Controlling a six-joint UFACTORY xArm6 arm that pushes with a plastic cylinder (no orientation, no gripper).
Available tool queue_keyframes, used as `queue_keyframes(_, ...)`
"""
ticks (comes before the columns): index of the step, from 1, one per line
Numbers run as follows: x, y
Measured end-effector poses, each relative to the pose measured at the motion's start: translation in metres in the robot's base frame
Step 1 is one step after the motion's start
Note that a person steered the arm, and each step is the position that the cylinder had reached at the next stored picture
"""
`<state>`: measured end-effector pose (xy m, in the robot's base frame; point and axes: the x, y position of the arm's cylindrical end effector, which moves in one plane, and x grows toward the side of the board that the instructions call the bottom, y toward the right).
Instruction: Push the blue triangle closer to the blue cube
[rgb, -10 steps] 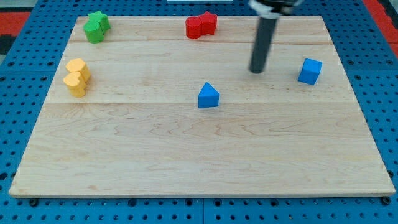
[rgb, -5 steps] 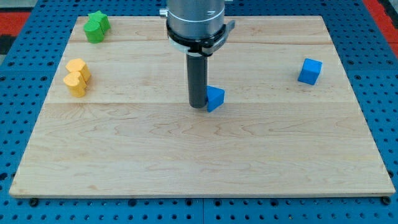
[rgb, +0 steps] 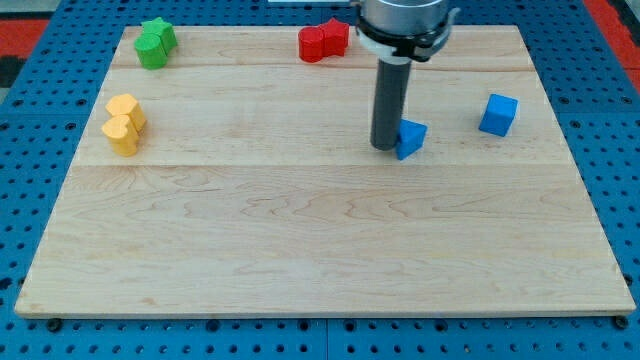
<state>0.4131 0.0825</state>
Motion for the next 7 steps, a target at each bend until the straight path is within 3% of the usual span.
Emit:
queue_keyframes(5,-0.008,0.114)
queue_keyframes(7,-0.008,0.106)
